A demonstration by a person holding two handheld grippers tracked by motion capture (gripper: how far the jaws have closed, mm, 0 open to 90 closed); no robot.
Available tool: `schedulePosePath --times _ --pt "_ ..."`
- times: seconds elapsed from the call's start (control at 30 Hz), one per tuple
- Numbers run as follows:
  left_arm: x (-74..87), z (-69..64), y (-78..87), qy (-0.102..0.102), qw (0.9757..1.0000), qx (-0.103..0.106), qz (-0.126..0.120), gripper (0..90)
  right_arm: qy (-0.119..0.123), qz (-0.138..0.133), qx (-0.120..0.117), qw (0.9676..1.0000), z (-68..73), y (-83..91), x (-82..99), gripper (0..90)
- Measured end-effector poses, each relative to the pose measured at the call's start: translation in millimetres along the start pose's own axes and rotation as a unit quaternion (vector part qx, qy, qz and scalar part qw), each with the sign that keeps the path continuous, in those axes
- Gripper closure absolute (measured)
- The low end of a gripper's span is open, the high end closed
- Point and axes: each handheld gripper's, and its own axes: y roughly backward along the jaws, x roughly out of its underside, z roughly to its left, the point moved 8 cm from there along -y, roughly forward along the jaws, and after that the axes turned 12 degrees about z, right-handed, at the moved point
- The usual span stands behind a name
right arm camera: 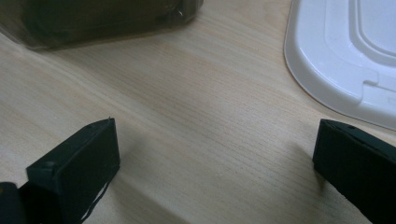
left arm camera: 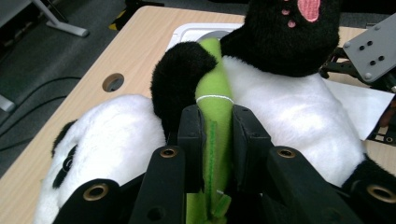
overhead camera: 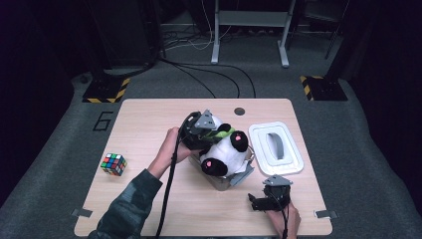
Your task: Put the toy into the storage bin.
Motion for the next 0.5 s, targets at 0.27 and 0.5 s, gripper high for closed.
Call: schedulePosePath --times 0.27,0.5 --pt "1.6 2.8 -6.5 0.009 1.0000 -0.003 0.000 74.0 0.000 0.000 0.000 1.0000 0.0 0.0 0.0 0.0" --pt "3.9 2.9 -11.1 0.027 0.9991 -0.020 0.026 44.3 0.001 -0.001 0.001 1.0000 -0.2 -0.1 -0.1 0.0"
